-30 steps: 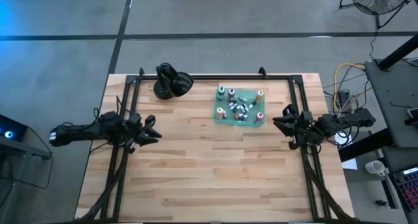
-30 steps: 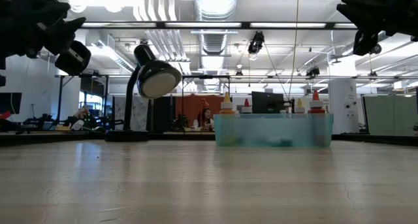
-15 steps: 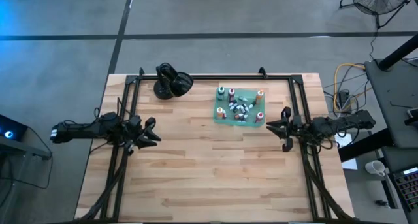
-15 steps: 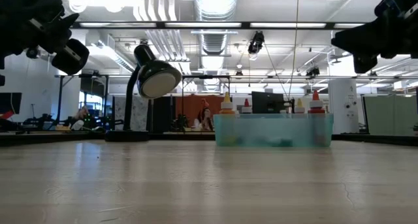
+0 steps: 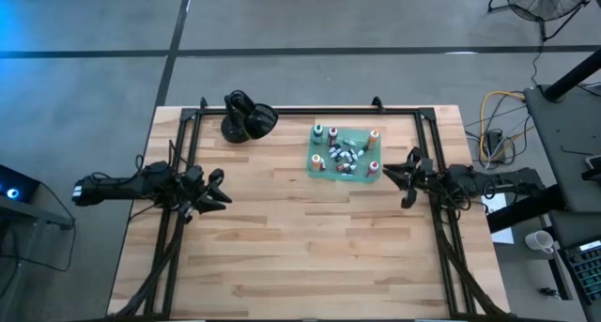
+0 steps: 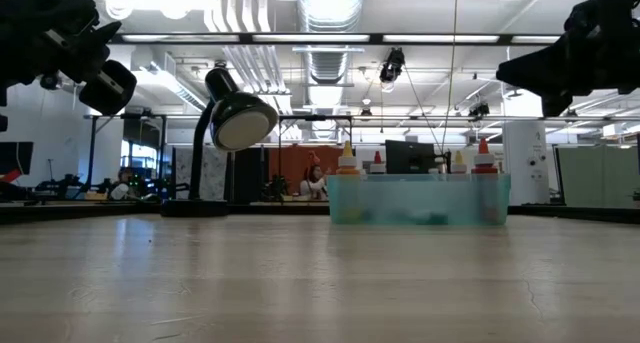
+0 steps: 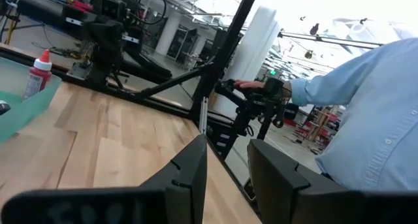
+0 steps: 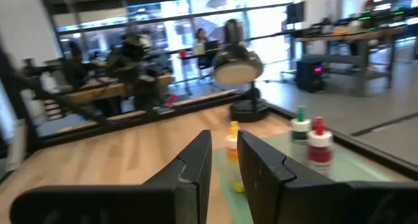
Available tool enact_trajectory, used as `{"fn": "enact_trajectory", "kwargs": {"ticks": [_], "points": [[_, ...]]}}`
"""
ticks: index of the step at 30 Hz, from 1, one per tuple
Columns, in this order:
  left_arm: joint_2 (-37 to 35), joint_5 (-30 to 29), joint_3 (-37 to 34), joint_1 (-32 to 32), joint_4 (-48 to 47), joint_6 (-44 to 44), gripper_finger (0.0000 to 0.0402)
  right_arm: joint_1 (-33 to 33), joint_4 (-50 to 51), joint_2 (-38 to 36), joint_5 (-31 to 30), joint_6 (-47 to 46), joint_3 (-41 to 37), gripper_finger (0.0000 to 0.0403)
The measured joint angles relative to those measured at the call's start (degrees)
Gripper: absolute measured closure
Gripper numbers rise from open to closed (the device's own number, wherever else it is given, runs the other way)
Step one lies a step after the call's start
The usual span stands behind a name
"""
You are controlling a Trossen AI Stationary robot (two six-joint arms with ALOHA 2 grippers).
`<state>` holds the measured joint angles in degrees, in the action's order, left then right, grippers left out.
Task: Pick & Place food coloring
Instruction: Return to Home Position
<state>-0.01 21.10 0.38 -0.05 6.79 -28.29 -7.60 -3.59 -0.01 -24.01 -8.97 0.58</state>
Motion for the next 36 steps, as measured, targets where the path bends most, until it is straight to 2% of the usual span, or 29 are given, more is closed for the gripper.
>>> {"fn": "enact_trajectory", "kwargs": {"ticks": [6,36], "points": [[0.0,0.0,-0.02,0.04,-0.09,0.0,0.0316,4.72,-0.01,0.0,-0.02,0.0,0.0,0.0335],[0.0,0.02,-0.07,1.56,-0.17,0.02,0.0316,4.75,-0.05,0.0,0.0,0.02,-0.02,0.0335]]}}
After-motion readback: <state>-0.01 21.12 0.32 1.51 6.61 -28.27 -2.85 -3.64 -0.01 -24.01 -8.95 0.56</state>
